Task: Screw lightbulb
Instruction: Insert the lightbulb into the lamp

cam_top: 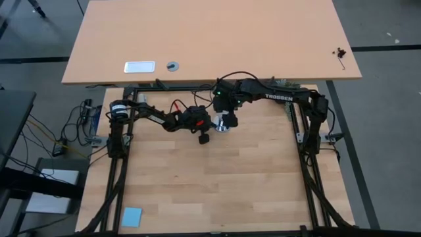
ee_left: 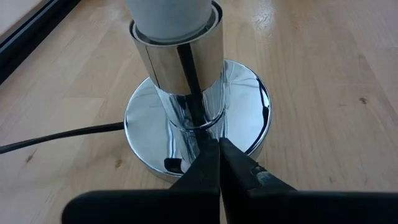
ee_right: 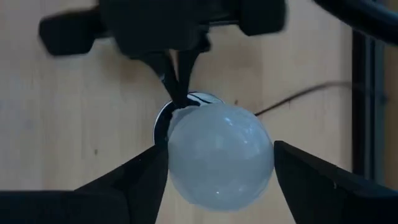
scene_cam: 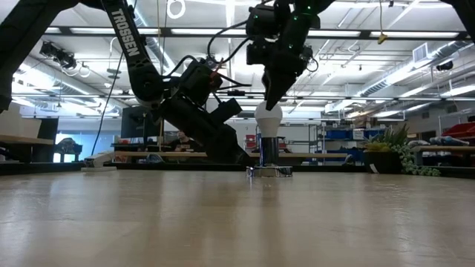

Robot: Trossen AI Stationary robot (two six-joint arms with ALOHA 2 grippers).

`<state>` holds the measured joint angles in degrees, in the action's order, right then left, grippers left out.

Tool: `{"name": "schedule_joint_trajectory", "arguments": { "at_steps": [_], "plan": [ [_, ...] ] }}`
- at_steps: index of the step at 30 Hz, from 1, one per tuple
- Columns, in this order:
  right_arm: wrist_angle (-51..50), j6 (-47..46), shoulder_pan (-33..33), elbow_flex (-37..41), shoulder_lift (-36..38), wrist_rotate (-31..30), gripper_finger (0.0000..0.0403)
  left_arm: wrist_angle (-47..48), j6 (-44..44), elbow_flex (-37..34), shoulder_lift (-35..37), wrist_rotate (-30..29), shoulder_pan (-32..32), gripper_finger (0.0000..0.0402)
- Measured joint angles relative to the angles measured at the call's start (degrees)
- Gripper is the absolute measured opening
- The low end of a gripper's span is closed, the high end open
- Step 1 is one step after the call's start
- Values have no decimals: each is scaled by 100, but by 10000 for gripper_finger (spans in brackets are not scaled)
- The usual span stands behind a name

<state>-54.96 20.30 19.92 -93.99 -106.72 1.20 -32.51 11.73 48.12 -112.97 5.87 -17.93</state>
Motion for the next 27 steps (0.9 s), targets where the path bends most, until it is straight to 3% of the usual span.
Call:
{"name": "schedule_joint_trajectory", "arguments": {
  "at_steps": [6,9,15,19,23,27],
  "plan": [
    [-28,-2709,69,65,18,-97,256,0,0,0,0,-2,0,0],
    [-92,-3068,57,61,18,-111,261,0,0,0,0,0,0,0],
    [-318,-2333,-89,-266,-43,-96,303,-1,-2,0,0,0,0,0],
    [-461,-1065,-143,-634,-24,-51,323,0,0,0,0,2,0,0],
    [-676,352,-152,-679,-26,-50,322,0,-2,0,0,2,0,0],
    [-594,813,-100,-506,-21,-104,311,0,-2,0,0,2,0,0]
  ]
}}
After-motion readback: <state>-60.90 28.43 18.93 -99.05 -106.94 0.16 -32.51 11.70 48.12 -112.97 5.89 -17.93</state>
